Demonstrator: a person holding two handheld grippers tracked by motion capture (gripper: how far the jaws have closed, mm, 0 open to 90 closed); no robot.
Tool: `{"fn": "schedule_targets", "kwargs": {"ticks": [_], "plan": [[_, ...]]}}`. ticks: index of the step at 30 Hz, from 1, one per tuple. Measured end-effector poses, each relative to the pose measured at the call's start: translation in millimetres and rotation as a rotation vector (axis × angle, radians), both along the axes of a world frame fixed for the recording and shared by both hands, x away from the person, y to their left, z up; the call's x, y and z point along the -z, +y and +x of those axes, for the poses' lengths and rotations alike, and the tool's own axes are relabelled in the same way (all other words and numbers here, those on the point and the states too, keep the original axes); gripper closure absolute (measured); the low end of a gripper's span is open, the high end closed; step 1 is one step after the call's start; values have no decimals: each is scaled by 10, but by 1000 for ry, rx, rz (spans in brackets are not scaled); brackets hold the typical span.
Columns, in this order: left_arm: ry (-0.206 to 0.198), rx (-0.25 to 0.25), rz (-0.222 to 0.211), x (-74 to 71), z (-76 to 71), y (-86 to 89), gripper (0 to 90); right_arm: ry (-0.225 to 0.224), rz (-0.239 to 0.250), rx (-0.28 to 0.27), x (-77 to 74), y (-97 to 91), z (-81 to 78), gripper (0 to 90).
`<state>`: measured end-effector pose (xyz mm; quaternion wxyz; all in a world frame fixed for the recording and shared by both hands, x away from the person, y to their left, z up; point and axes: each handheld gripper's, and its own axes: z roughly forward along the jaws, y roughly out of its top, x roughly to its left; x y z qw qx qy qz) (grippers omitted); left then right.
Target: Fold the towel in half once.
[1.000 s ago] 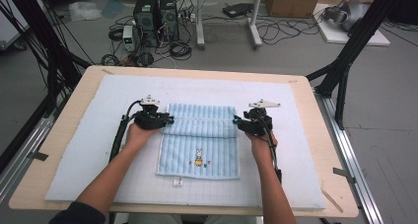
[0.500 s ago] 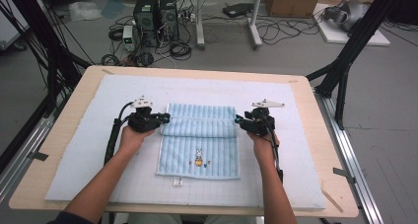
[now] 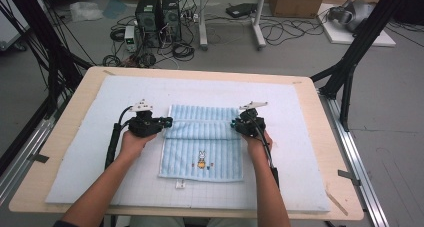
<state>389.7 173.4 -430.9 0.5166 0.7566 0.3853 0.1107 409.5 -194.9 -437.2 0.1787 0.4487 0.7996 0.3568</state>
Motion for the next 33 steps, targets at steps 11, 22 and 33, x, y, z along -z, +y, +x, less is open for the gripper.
{"fn": "schedule_targets", "kwargs": {"ticks": [11, 22, 33], "plan": [[-8, 0, -58, 1, -320, 116, 840, -66, 33, -36, -170, -72, -418, 816], [-23, 68, -64, 9, -749, 124, 841, -132, 99, -32, -166, -205, -1055, 816], [-38, 98, -55, 34, -1062, 131, 841, -161, 113, -64, -163, -258, -1481, 814]]}}
